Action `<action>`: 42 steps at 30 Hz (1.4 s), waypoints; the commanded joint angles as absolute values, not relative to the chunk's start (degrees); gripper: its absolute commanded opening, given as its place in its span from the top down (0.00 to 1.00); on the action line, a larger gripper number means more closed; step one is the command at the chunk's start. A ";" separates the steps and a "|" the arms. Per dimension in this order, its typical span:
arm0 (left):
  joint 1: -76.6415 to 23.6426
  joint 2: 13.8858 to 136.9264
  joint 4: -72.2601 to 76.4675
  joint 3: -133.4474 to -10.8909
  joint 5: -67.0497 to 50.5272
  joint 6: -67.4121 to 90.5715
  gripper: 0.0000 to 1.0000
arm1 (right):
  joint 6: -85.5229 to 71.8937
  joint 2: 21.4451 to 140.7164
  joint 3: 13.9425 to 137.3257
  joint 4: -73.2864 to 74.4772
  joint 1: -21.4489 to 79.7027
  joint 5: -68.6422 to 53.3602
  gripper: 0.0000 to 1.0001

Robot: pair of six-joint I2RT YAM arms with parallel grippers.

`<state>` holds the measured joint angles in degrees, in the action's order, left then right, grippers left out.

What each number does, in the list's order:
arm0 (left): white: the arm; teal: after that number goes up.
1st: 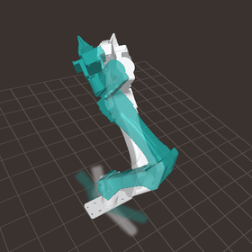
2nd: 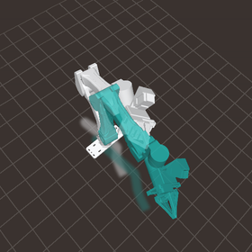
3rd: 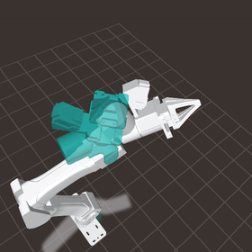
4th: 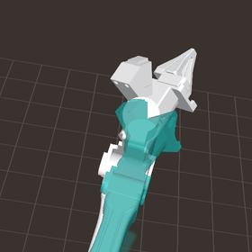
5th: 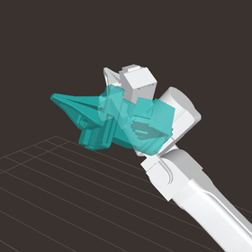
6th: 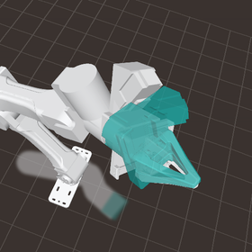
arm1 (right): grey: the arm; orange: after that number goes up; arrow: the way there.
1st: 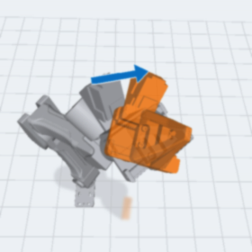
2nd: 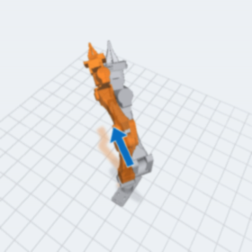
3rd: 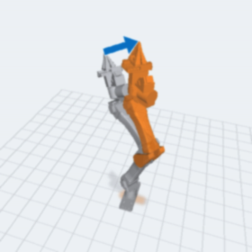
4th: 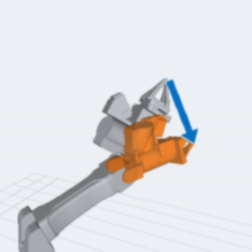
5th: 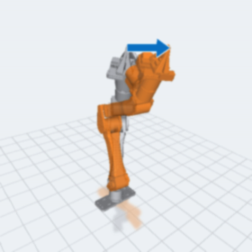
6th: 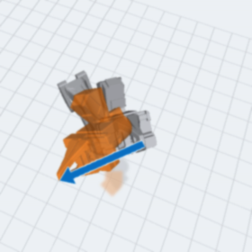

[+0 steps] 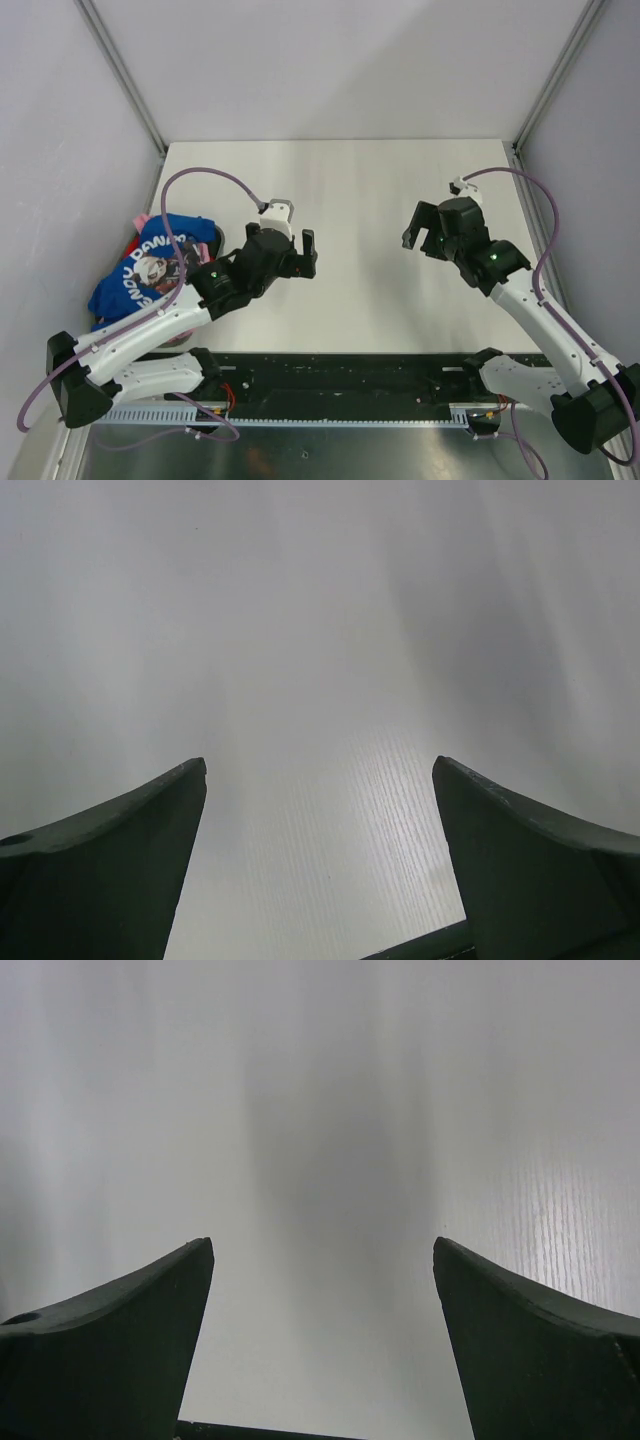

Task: Fold and stack the t-shirts
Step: Grab crumpled tshirt from bin with the left arm

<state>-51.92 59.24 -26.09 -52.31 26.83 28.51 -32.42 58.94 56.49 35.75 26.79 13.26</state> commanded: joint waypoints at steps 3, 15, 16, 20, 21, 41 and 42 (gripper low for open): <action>-51.42 57.26 -25.65 -54.12 27.05 28.62 0.01 | -31.60 58.00 55.96 35.07 26.89 14.76 0.04; -34.65 57.88 -31.58 -58.25 31.19 31.72 0.01 | -31.12 58.03 54.50 33.55 26.89 13.00 0.04; -31.17 58.03 -31.88 -58.61 30.76 31.94 0.01 | -31.11 58.02 54.45 33.43 26.89 12.70 0.04; -17.14 57.98 -33.94 -59.64 29.94 32.66 0.00 | -31.05 57.55 54.14 33.16 26.89 11.84 0.04; -13.97 57.73 -34.42 -59.57 30.53 32.77 0.01 | -31.04 57.38 54.01 33.15 26.89 11.76 0.04; 6.72 78.42 -33.57 -55.05 29.68 40.75 0.29 | -30.40 57.06 50.46 29.55 26.89 7.29 0.04; 6.74 78.67 -33.49 -55.12 29.83 40.85 0.37 | -30.41 56.96 50.45 29.63 26.89 7.20 0.05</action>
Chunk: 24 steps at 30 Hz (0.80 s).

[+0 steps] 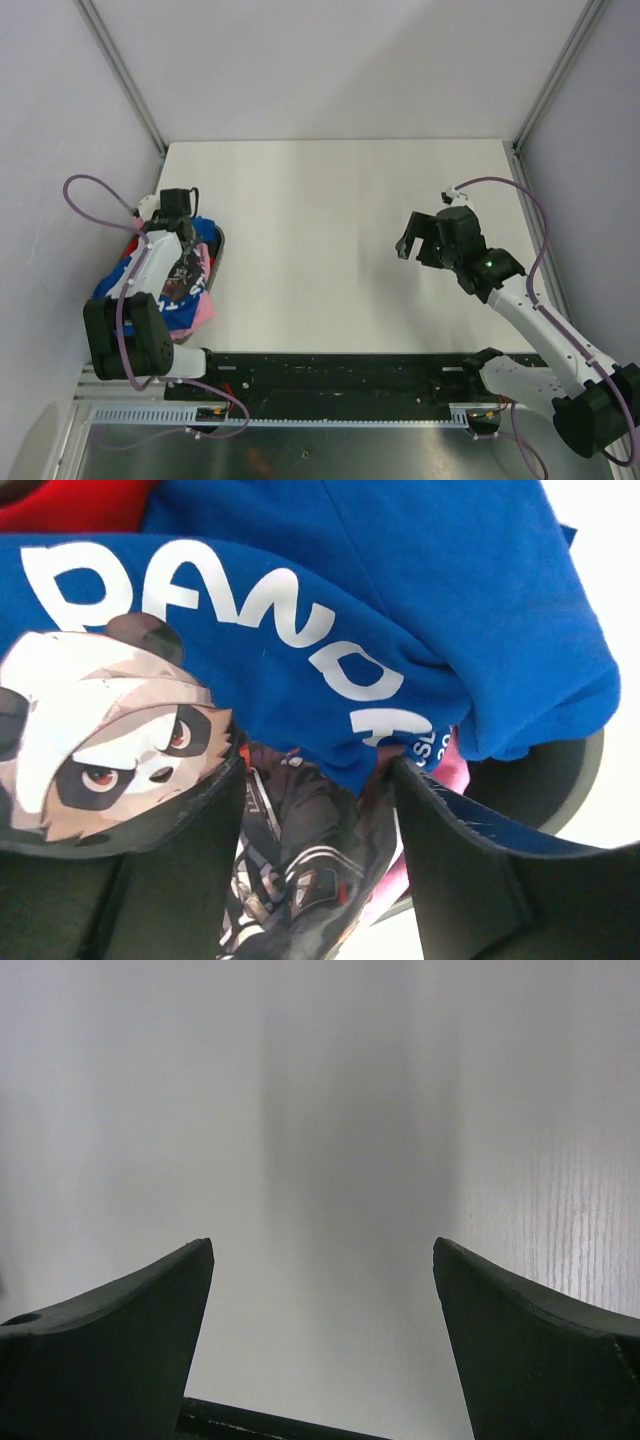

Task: Fold and stack the t-shirts
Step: Grab crumpled tshirt from bin with the left arm, then move the tshirt to the center of the board

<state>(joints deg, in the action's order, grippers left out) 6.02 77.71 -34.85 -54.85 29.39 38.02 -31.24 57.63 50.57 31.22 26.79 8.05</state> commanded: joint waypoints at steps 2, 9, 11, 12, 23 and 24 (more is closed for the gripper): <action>6.76 77.98 -33.44 -55.05 30.68 40.93 0.59 | -30.41 56.71 50.38 29.86 26.89 7.29 0.05; 6.75 67.88 -33.52 -56.85 33.46 36.58 1.00 | -30.49 56.74 50.36 29.58 26.85 6.81 0.05; 6.70 64.56 -33.50 -58.16 32.29 34.46 1.00 | -30.54 56.86 50.36 29.02 26.88 6.14 0.06; 6.64 62.78 -33.53 -58.87 31.53 33.44 1.00 | -30.56 56.82 50.36 28.75 26.89 5.97 0.06; -4.27 50.27 -32.66 -74.65 25.07 25.72 1.00 | -29.93 56.47 52.14 28.09 26.70 7.20 0.06; -6.66 50.27 -32.20 -76.35 24.71 25.21 1.00 | -29.73 56.40 52.70 28.28 26.62 7.69 0.06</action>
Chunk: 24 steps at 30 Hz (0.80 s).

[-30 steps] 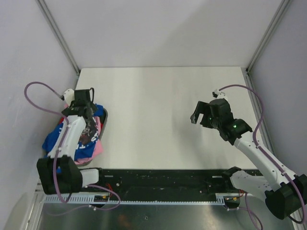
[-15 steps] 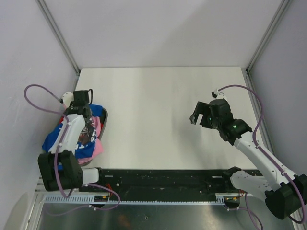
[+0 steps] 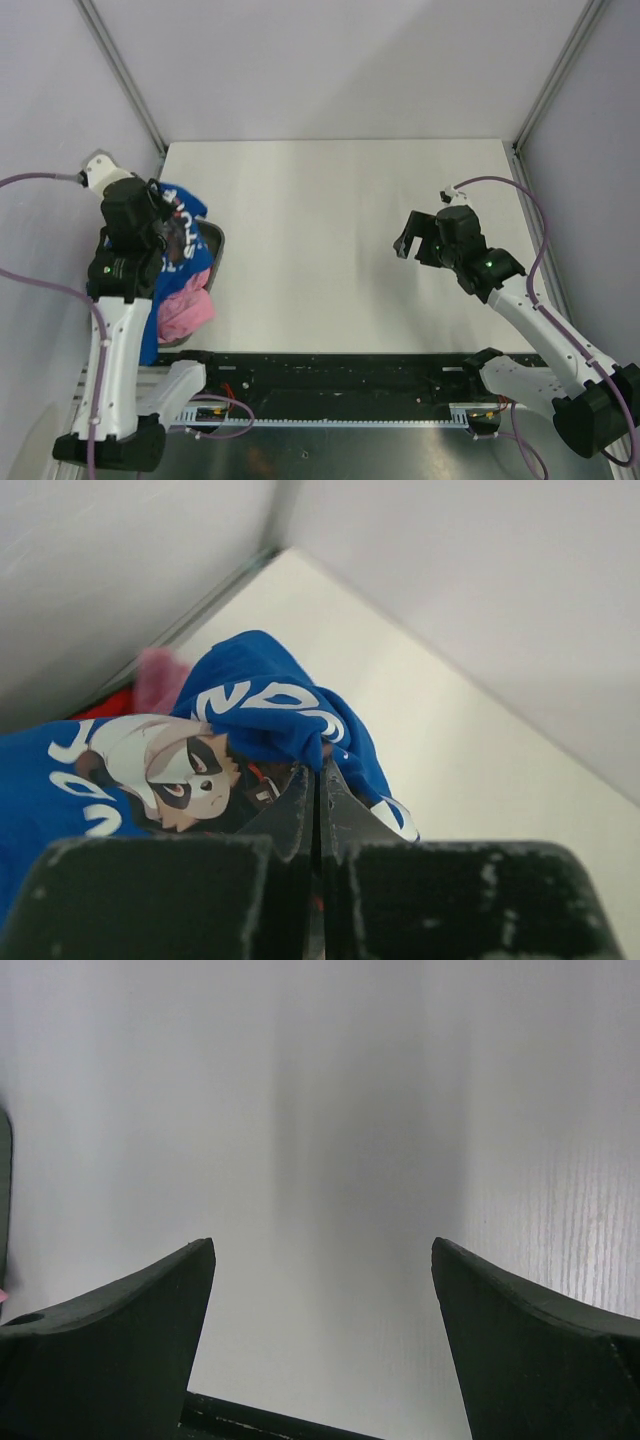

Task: Fold and stack the t-shirts
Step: Move the tshirt to the center of the board

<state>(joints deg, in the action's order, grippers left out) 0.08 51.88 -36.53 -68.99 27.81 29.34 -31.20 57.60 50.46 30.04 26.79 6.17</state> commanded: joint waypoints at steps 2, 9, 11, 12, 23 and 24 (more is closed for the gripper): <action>-11.93 50.98 -31.45 -79.86 24.88 23.75 1.00 | -29.19 56.02 53.82 28.87 26.30 8.62 0.06; -33.23 57.26 -28.96 -92.43 28.38 18.85 1.00 | -27.35 54.02 57.57 31.56 24.71 12.69 0.06; -38.76 60.35 -28.16 -94.54 28.54 18.03 1.00 | -27.03 53.34 58.69 32.46 24.11 14.14 0.06; -40.83 61.95 -27.70 -95.04 28.29 18.02 1.00 | -26.92 52.99 59.18 32.88 23.79 14.80 0.06; -47.72 92.38 -24.12 -97.35 7.01 23.22 0.76 | -28.68 51.71 60.37 36.99 22.68 17.43 0.06; -47.77 94.44 -24.15 -97.89 5.39 23.21 0.56 | -28.88 51.96 60.33 37.70 22.68 17.07 0.06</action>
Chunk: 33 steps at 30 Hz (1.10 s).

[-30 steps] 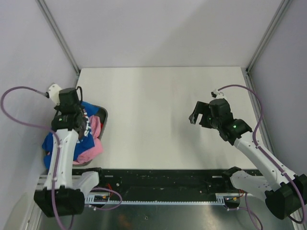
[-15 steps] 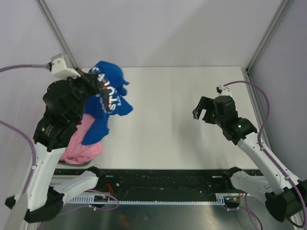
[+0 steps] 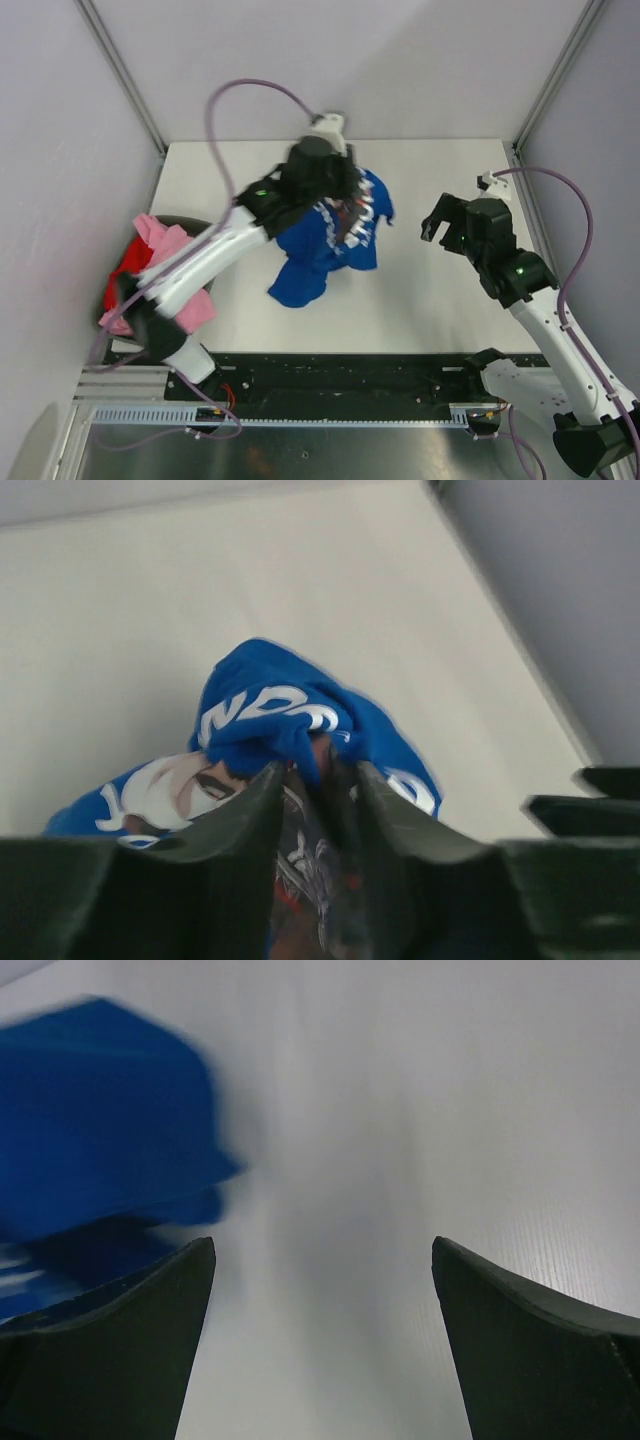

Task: Fold and stack the t-shirts
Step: Move the tshirt to the center of the board, then flatten out the tshirt

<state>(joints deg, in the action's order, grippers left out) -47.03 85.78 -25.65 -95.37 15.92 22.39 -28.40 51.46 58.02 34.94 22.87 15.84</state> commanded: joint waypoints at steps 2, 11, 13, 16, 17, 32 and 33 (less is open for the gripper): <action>-47.80 96.05 -24.10 -98.02 4.01 23.07 0.17 | -29.17 52.32 60.21 39.26 22.72 16.37 0.06; -43.55 83.07 -24.10 -82.79 6.48 24.26 0.01 | -30.76 51.79 53.64 39.17 24.88 14.64 0.07; -42.00 79.08 -24.11 -77.12 6.70 25.29 0.01 | -31.64 52.04 52.41 38.27 26.06 14.63 0.07; -40.04 73.63 -24.14 -68.52 6.70 26.95 0.02 | -32.98 53.01 51.46 36.80 29.81 15.81 0.07; -39.53 72.15 -24.16 -66.16 6.69 27.45 0.02 | -33.32 53.49 51.40 36.28 31.65 16.70 0.08; -29.85 57.20 -24.26 -46.00 9.53 38.14 0.03 | -33.40 71.60 54.73 20.44 48.13 16.38 0.13; -29.25 56.42 -24.48 -45.41 9.87 38.45 0.03 | -33.18 73.42 55.84 19.54 48.76 16.54 0.13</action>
<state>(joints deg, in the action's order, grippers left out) -31.11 60.73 -25.85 -46.59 7.81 35.09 -33.43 68.53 51.62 26.74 46.83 16.47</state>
